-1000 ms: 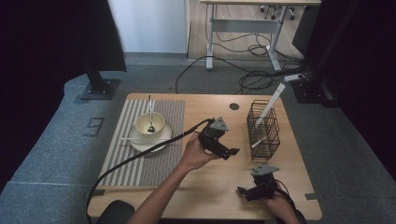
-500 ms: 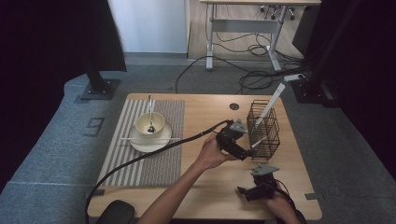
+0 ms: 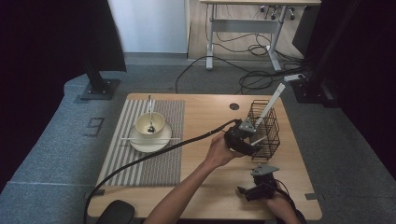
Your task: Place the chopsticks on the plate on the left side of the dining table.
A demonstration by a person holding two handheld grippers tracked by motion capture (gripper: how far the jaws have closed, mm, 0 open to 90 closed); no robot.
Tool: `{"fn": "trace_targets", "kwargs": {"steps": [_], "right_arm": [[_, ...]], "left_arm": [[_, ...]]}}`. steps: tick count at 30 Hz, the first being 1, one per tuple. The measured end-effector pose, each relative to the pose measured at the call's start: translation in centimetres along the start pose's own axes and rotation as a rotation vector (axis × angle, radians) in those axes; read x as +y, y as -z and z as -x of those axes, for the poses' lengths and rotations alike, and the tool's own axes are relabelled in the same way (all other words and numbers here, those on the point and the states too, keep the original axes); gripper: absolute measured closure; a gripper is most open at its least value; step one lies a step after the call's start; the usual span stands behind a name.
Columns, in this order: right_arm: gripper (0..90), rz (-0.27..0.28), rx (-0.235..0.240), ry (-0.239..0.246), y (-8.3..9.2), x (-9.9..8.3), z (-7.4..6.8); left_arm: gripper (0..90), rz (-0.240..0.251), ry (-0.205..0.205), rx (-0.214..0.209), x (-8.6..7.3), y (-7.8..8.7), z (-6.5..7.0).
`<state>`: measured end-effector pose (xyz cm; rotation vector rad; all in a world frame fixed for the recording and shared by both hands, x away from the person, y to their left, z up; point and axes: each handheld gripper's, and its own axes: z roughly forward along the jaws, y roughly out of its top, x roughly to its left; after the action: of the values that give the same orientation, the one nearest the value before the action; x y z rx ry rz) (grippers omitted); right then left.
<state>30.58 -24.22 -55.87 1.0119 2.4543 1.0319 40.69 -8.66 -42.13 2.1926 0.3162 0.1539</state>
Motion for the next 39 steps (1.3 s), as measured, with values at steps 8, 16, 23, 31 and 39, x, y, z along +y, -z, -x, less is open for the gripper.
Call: {"fn": "trace_targets", "kwargs": {"steps": [8,16,23,31,39], "right_arm": [[0.0,0.001,-0.001,0.002,0.0,0.0,0.0],[0.0,0.001,-0.001,0.001,0.0,0.0,0.0],[0.0,0.000,-0.001,0.001,0.0,0.0,0.0],[0.0,0.001,-0.001,0.001,0.0,0.0,0.0],[0.0,0.000,0.000,0.000,0.0,0.0,0.0]], "left_arm": [[57.7,0.011,-0.014,0.020,0.3,0.8,-0.3],[71.8,0.031,-0.013,0.043,0.6,1.3,-0.7],[76.8,0.033,-0.040,0.111,0.8,1.6,-0.4],[82.5,0.044,-0.052,0.150,1.2,2.6,-0.6],[82.6,0.062,-0.037,0.128,1.4,3.9,-0.9]]}}
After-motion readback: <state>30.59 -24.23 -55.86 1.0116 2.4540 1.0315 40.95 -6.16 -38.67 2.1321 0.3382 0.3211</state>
